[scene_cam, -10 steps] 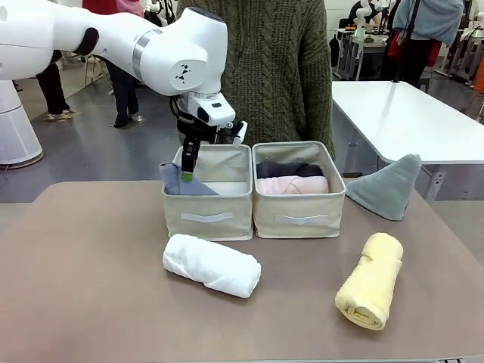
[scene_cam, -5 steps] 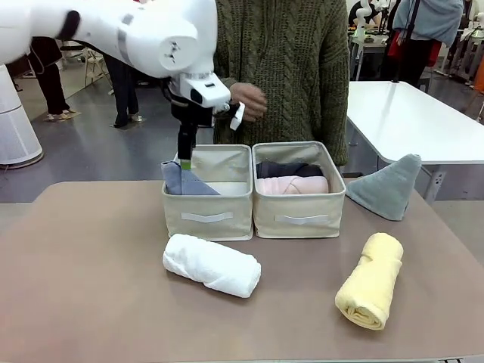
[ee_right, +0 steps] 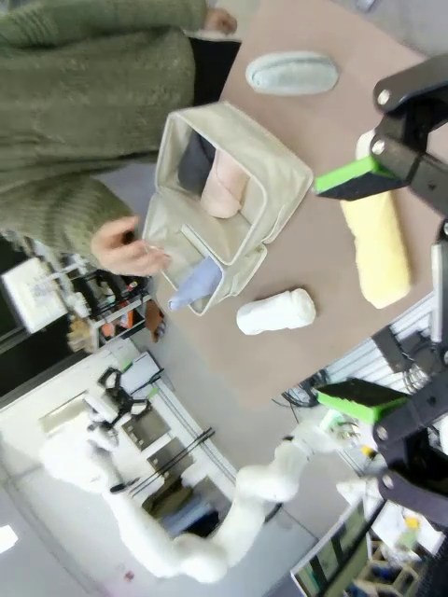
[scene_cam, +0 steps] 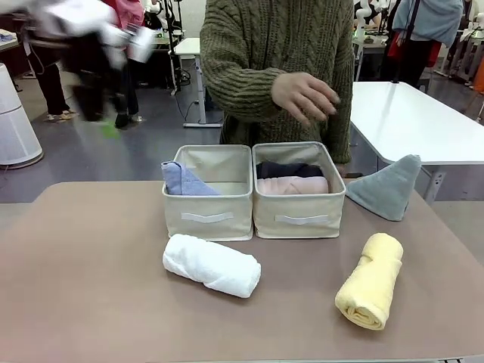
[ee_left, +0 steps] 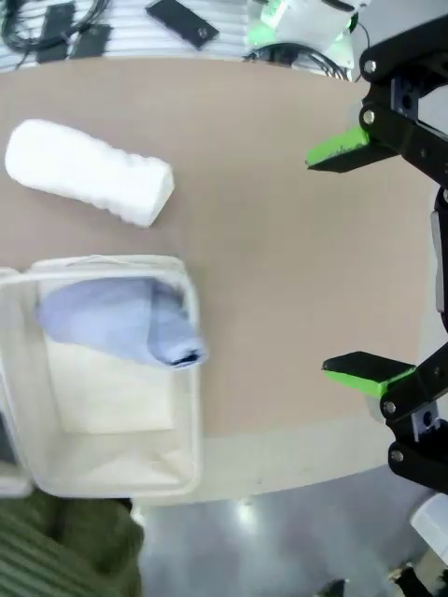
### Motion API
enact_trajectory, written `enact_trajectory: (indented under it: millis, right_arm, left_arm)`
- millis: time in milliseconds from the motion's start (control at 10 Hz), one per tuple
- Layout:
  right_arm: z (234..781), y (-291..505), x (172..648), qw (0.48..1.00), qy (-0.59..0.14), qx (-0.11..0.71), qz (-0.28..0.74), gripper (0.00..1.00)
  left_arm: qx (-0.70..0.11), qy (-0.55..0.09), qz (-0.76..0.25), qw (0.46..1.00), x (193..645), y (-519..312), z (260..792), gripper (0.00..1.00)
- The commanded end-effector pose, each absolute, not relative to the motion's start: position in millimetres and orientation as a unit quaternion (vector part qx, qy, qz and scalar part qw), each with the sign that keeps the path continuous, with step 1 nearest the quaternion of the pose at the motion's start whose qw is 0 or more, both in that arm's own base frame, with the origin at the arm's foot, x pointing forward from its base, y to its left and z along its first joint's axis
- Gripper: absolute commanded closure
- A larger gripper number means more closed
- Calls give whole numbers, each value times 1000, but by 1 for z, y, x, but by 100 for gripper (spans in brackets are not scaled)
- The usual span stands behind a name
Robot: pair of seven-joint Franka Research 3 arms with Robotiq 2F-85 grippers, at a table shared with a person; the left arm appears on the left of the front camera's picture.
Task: Sort the towels based on their folding style.
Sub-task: Pick up one triangle-folded towel and place it in the left Fabric basket.
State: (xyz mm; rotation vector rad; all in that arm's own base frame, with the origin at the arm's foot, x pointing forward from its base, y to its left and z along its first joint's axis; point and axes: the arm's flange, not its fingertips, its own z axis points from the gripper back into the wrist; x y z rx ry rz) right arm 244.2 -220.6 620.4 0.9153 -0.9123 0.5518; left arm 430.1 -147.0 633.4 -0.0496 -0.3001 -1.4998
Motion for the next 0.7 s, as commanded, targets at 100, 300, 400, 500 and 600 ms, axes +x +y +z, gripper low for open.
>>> enact_trajectory:
  millis: [100, 300, 400, 500, 600]
  right_arm:
    - [622, -221, 246, 753, -430, 426, 259, 0]
    - [622, -221, 246, 753, -430, 426, 259, 0]
    - [622, -221, 246, 753, -430, 426, 259, 0]
    - [622, -221, 246, 753, -430, 426, 259, 0]
    - [622, -221, 246, 753, -430, 426, 259, 0]
  left_arm:
    - [-57, -196, -616, 761, 386, -39, 611, 0]
    - [-76, -192, -599, 773, 394, -19, 602, 0]
    - [-72, -168, -588, 788, 401, -18, 602, 0]
    - [-75, -190, -598, 775, 379, -3, 610, 0]
    - [-75, -190, -598, 775, 379, -3, 610, 0]
